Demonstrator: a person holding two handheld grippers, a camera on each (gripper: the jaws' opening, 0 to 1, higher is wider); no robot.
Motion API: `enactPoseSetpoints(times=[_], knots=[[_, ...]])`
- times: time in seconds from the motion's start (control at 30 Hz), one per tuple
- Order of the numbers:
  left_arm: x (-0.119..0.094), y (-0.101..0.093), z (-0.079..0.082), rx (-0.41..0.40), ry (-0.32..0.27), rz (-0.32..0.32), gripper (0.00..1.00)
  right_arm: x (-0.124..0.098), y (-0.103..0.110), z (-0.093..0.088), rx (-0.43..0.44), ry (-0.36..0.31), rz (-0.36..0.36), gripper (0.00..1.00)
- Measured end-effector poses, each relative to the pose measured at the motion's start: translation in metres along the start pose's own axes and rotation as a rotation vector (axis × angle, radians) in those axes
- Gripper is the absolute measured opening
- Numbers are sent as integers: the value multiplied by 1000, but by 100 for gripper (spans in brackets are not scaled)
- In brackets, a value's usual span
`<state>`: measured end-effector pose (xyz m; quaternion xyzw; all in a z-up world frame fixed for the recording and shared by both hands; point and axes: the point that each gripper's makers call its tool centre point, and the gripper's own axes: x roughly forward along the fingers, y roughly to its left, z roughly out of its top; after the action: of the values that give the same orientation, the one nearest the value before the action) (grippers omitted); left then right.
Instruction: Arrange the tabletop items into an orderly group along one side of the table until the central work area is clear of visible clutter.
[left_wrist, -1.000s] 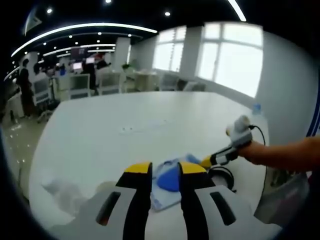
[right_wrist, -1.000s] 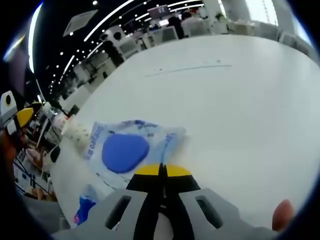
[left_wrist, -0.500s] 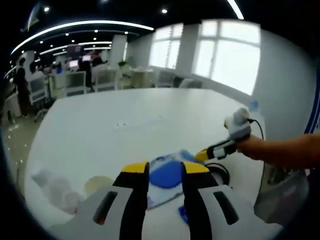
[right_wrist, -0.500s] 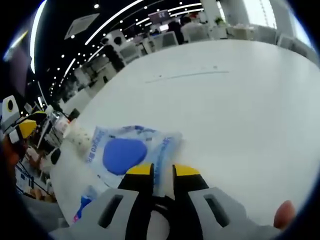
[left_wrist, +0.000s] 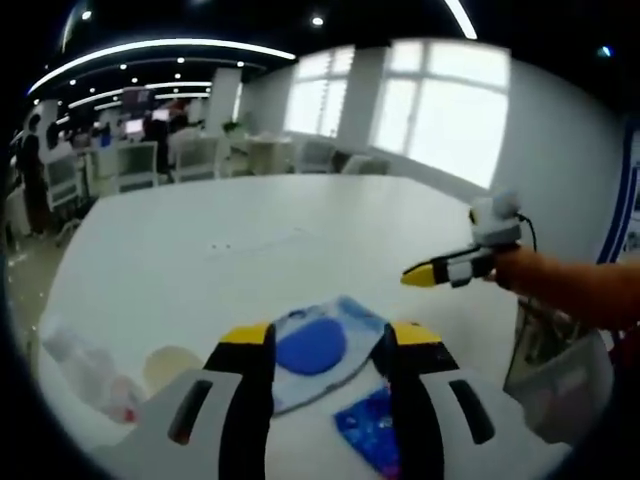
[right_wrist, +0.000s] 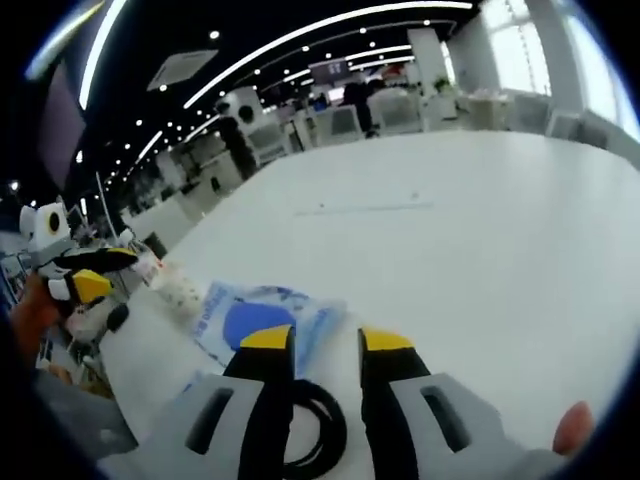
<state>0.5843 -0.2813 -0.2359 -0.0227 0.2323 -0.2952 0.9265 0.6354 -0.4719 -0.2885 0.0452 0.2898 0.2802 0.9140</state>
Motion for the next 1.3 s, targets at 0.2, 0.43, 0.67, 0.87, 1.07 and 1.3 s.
enactPoseSetpoints(times=[0.2, 0.43, 0.67, 0.87, 1.07, 1.3], knots=[[-4, -20, -18, 19, 38, -39, 42, -22, 28, 4, -60, -29, 44, 27], [-17, -61, -70, 68, 174, -133, 43, -23, 71, -7, -271, 45, 173, 26], [-35, -92, -111, 184, 291, -199, 43, -6, 97, -27, -408, 147, 291, 25], [-43, -107, -132, 268, 356, -247, 43, 4, 114, -39, -472, 209, 383, 24], [-44, -111, -156, 427, 442, -297, 37, 11, 117, -64, -539, 315, 457, 24], [-29, -108, -171, 473, 462, -317, 33, 22, 111, -89, -640, 407, 488, 23]])
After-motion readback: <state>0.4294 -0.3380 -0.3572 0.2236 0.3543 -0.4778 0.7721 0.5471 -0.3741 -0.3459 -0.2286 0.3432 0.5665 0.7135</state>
